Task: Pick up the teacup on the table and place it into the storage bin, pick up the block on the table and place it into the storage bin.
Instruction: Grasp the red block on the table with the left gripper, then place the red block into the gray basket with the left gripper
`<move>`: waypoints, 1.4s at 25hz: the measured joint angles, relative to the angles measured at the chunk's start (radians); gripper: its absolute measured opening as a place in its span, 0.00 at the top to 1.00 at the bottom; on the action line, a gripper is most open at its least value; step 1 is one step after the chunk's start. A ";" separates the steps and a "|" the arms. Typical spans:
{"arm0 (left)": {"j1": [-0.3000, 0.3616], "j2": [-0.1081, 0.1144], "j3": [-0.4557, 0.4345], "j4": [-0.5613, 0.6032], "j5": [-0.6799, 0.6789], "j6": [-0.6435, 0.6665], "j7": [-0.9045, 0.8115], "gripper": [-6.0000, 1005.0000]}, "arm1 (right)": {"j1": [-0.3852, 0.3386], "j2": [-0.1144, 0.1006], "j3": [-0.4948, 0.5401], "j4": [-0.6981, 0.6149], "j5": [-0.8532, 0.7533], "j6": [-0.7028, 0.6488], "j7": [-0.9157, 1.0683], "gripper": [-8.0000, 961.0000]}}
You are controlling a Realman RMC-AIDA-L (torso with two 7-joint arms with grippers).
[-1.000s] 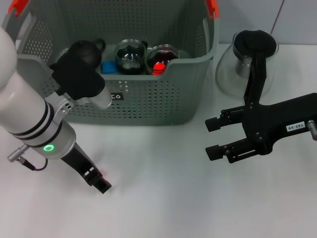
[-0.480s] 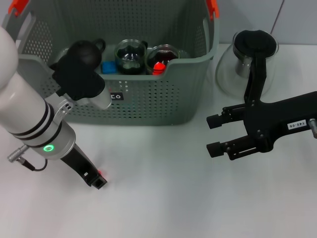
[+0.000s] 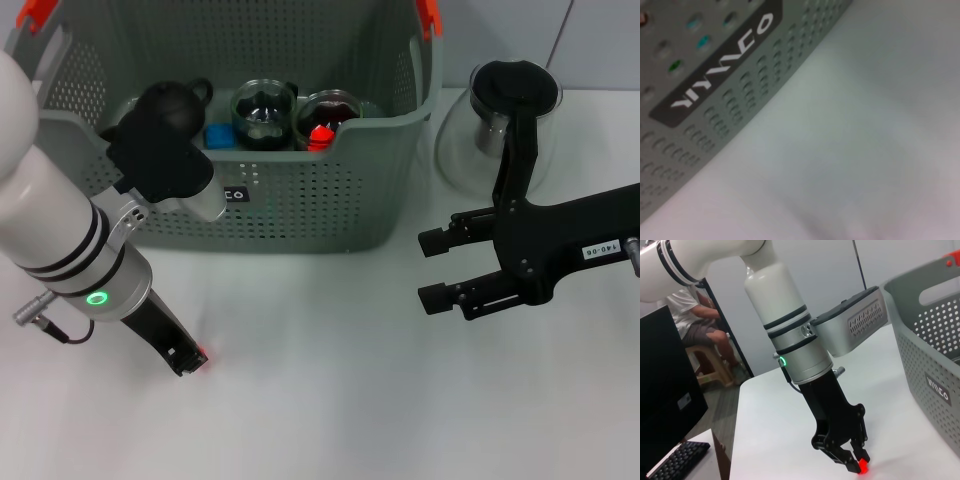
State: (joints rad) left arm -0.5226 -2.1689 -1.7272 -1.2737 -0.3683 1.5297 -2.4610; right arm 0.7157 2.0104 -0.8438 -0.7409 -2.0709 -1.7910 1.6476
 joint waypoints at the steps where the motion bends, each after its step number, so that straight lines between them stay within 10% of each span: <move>1: -0.001 0.000 0.000 0.000 0.000 0.001 0.000 0.73 | -0.001 0.000 0.002 0.000 0.000 -0.001 -0.001 0.13; 10: -0.002 0.002 -0.060 -0.122 -0.036 0.134 0.029 0.81 | -0.003 0.000 0.014 -0.004 0.000 -0.007 0.000 0.13; 16: -0.071 0.012 -0.366 -0.294 -0.322 0.436 0.102 0.81 | -0.004 -0.002 0.014 -0.003 0.000 -0.015 -0.003 0.13; 19: -0.137 0.050 -0.535 -0.278 -0.490 0.474 0.102 0.81 | -0.005 -0.002 0.014 -0.002 0.000 -0.021 -0.013 0.13; 27: -0.247 0.152 -0.681 -0.012 -0.587 0.176 0.127 0.81 | -0.007 -0.010 0.015 -0.006 -0.002 -0.046 -0.020 0.13; 35: -0.254 0.176 -0.663 0.198 -0.562 -0.131 0.171 0.81 | -0.007 -0.015 0.014 -0.008 -0.004 -0.050 -0.013 0.13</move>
State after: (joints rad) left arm -0.7768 -1.9929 -2.3900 -1.0760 -0.9300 1.3989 -2.2898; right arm 0.7087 1.9953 -0.8295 -0.7487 -2.0751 -1.8405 1.6350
